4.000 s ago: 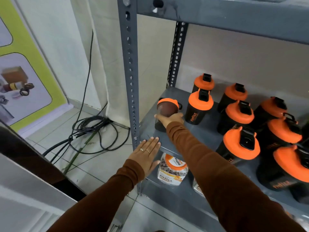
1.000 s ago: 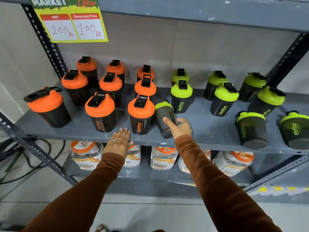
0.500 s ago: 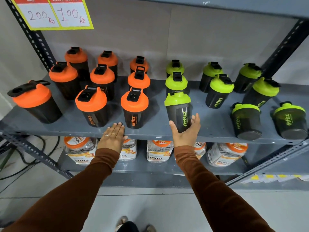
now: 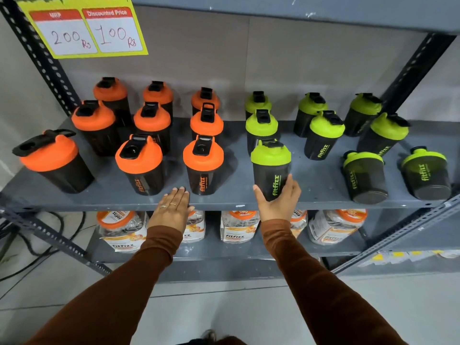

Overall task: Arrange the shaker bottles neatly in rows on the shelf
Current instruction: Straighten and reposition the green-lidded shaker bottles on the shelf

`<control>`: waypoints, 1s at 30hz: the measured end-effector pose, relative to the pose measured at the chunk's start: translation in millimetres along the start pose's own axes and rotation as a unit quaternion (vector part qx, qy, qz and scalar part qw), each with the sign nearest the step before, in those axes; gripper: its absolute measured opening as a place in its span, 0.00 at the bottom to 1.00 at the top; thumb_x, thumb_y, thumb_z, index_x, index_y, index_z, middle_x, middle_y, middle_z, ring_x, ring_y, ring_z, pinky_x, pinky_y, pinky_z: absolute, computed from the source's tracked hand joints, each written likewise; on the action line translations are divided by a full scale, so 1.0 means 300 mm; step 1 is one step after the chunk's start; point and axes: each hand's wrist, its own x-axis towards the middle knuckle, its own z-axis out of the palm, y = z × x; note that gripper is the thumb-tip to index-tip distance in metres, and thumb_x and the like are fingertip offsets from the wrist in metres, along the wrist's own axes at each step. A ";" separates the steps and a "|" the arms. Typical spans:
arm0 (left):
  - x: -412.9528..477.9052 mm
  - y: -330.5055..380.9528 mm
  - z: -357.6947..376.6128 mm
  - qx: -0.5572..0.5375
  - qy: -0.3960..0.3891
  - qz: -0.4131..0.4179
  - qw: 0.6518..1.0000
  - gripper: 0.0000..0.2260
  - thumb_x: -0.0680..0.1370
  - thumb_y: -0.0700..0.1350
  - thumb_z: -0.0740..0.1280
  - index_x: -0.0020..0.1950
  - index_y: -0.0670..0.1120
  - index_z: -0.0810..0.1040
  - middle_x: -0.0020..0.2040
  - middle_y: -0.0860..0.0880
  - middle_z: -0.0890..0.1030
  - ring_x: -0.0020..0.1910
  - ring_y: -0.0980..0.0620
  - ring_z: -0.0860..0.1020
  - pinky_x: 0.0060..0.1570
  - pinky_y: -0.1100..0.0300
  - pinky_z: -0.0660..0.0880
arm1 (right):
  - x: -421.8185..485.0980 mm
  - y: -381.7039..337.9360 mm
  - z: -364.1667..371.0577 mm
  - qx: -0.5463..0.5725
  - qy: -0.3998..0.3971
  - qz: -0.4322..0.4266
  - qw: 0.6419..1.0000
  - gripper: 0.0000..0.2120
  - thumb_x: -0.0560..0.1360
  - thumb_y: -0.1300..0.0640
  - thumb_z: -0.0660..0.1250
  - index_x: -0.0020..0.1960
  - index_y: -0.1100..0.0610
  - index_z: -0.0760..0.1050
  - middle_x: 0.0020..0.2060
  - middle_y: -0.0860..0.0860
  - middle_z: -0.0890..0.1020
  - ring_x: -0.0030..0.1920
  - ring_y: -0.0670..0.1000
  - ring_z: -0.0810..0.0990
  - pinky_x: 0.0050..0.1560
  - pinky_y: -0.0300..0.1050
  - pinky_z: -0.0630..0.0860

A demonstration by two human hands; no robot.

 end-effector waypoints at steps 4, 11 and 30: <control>0.005 0.004 -0.006 0.018 -0.004 -0.004 1.000 0.22 0.81 0.48 0.51 0.72 0.40 0.56 0.74 0.40 0.57 0.74 0.44 0.54 0.73 0.54 0.46 | 0.012 0.007 0.016 0.014 0.026 0.021 0.999 0.39 0.62 0.55 0.78 0.67 0.64 0.64 0.63 0.61 0.68 0.63 0.60 0.70 0.67 0.54 0.69; 0.016 -0.007 0.007 0.034 -0.005 -0.002 0.999 0.20 0.79 0.45 0.58 0.68 0.36 0.64 0.70 0.36 0.66 0.70 0.40 0.63 0.71 0.48 0.56 | 0.055 0.007 0.034 0.014 0.040 0.021 0.999 0.37 0.58 0.57 0.80 0.62 0.63 0.68 0.59 0.61 0.72 0.62 0.57 0.69 0.63 0.45 0.67; -0.084 0.465 0.247 0.026 0.126 0.235 0.963 0.19 0.75 0.37 0.49 0.65 0.39 0.64 0.72 0.41 0.63 0.69 0.42 0.58 0.70 0.52 0.51 | 0.179 0.107 -0.187 0.056 -0.045 -0.074 0.995 0.36 0.67 0.44 0.71 0.67 0.63 0.65 0.62 0.62 0.70 0.63 0.55 0.70 0.66 0.47 0.66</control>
